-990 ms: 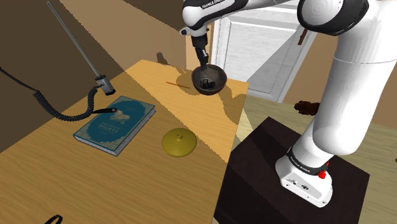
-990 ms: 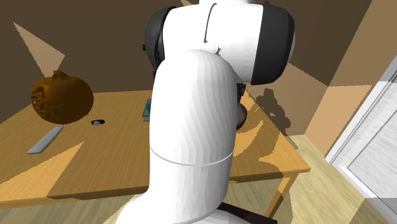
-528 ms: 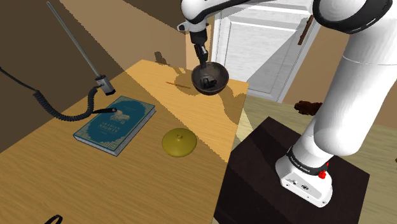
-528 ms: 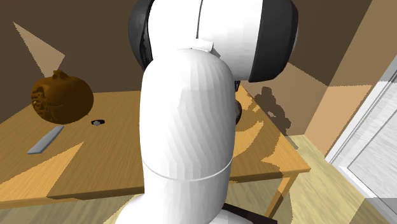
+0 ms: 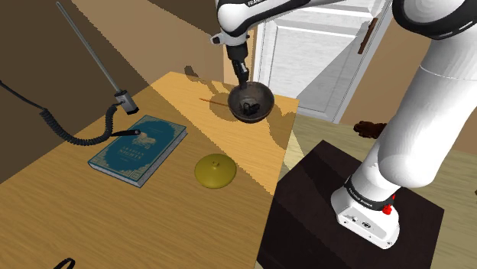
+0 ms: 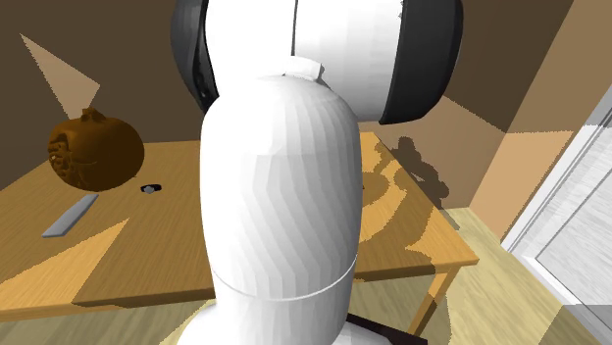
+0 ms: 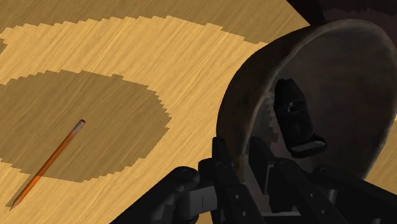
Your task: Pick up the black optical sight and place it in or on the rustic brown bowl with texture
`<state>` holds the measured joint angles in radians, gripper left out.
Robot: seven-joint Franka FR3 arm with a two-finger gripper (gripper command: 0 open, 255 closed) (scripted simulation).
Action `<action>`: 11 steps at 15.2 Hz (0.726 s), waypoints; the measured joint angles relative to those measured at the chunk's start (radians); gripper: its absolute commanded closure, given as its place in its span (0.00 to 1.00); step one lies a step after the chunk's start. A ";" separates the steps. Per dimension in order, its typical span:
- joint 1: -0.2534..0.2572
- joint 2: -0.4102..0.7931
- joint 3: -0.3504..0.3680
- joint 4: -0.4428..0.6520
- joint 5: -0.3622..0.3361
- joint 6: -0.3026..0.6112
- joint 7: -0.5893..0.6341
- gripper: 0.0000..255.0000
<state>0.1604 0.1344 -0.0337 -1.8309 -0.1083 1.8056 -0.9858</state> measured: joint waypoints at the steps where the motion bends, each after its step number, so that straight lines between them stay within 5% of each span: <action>1: -0.001 0.005 -0.001 -0.008 0.000 0.013 0.000 1.00; 11: -0.002 0.043 -0.001 -0.100 -0.004 0.142 0.014 1.00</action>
<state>0.1589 0.1776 -0.0347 -1.9309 -0.1122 1.9481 -0.9720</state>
